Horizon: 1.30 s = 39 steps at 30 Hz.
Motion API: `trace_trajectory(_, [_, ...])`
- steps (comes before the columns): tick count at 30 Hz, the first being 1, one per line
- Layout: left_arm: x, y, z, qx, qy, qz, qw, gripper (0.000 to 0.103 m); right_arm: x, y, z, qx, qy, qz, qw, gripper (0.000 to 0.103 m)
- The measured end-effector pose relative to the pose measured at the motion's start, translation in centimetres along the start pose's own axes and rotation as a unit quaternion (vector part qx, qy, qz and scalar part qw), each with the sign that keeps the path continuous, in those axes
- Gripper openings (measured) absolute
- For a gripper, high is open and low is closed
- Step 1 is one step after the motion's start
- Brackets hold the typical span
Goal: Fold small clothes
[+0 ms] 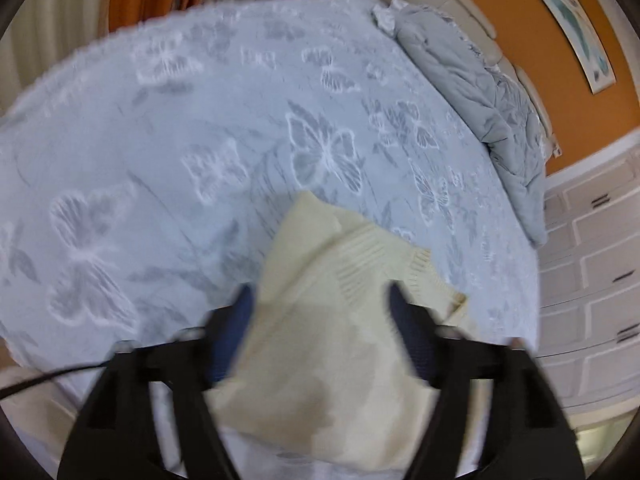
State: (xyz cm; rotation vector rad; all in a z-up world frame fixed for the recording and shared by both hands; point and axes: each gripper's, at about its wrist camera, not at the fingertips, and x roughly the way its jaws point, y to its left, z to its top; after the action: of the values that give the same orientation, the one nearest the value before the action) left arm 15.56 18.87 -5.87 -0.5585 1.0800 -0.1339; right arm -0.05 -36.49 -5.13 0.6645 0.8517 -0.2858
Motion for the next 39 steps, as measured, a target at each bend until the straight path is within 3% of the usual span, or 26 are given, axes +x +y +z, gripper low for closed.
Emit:
trace_trajectory(2, [0.1,-0.9,0.3,0.047,-0.013,0.007,0.9988,0.074,1.5,0.0,-0.2,-0.035,0.02,-0.022,0.999,0.062])
trace_trajectory(6, [3.3,-4.0,0.6,0.132,0.011,0.025,0.9909,0.086,4.7,0.4,-0.1,-0.054,0.051,-0.039,0.996,0.062])
trace_trajectory(10, [7.1,-5.1,0.7,0.153,0.037,0.043,0.9866,0.086,8.0,1.7,0.6,-0.074,0.075,-0.057,0.993,0.063])
trace_trajectory(13, [10.0,-4.7,1.0,0.137,0.069,0.057,0.9866,0.084,10.4,1.9,0.9,-0.059,0.1,-0.063,0.991,0.063])
trace_trajectory(14, [11.0,-4.3,1.0,0.118,0.088,0.067,0.9868,0.069,11.0,1.7,0.8,-0.047,0.105,-0.059,0.992,0.062])
trace_trajectory(15, [11.5,-4.0,1.0,0.104,0.101,0.074,0.9866,0.053,11.4,1.5,0.7,-0.037,0.112,-0.048,0.992,0.036])
trace_trajectory(16, [11.7,-3.7,0.9,0.097,0.105,0.083,0.9862,0.044,11.8,1.5,0.4,-0.029,0.125,-0.029,0.991,0.008])
trace_trajectory(17, [11.5,-3.4,0.9,0.098,0.102,0.086,0.9862,0.016,11.9,1.7,0.2,-0.029,0.135,-0.027,0.99,0.008])
trace_trajectory(18, [11.0,-3.3,1.0,0.1,0.102,0.075,0.9869,0.011,11.3,2.0,0.2,-0.03,0.124,-0.02,0.992,0.008])
trace_trajectory(21, [6.5,-3.5,2.0,0.079,0.059,0.01,0.9951,0.01,5.2,3.8,1.7,-0.021,0.043,0.072,0.996,0.007])
trace_trajectory(24, [2.4,-5.2,3.2,0.085,0.016,-0.031,0.9958,0.01,0.9,4.7,3.8,-0.029,-0.022,0.097,0.995,0.007])
trace_trajectory(26, [2.3,-6.3,4.4,0.092,-0.007,-0.021,0.9955,0.01,1.6,4.1,4.9,-0.024,-0.027,0.085,0.996,0.007])
trace_trajectory(28, [4.4,-6.7,5.0,0.097,-0.004,-0.001,0.9952,0.01,5.3,2.3,5.4,-0.004,-0.001,0.049,0.999,0.007])
trace_trajectory(31, [10.7,-5.7,4.5,0.098,0.051,0.055,0.9924,0.011,12.9,-0.4,4.0,0.017,0.093,-0.02,0.995,0.007])
trace_trajectory(33, [14.2,-5.3,3.2,0.129,0.065,0.109,0.9835,0.013,15.4,-0.7,2.8,-0.012,0.123,-0.058,0.991,0.007])
trace_trajectory(34, [15.1,-5.3,2.6,0.154,0.065,0.128,0.9776,0.014,15.3,-0.2,2.7,-0.027,0.116,-0.068,0.991,0.007])
trace_trajectory(36, [14.5,-5.6,2.1,0.172,0.049,0.136,0.9744,0.016,14.3,0.7,3.0,-0.03,0.111,-0.073,0.991,0.01])
trace_trajectory(39, [11.6,-6.7,2.0,0.187,0.031,0.13,0.9733,0.018,9.6,3.8,3.7,-0.078,0.04,-0.092,0.992,0.016])
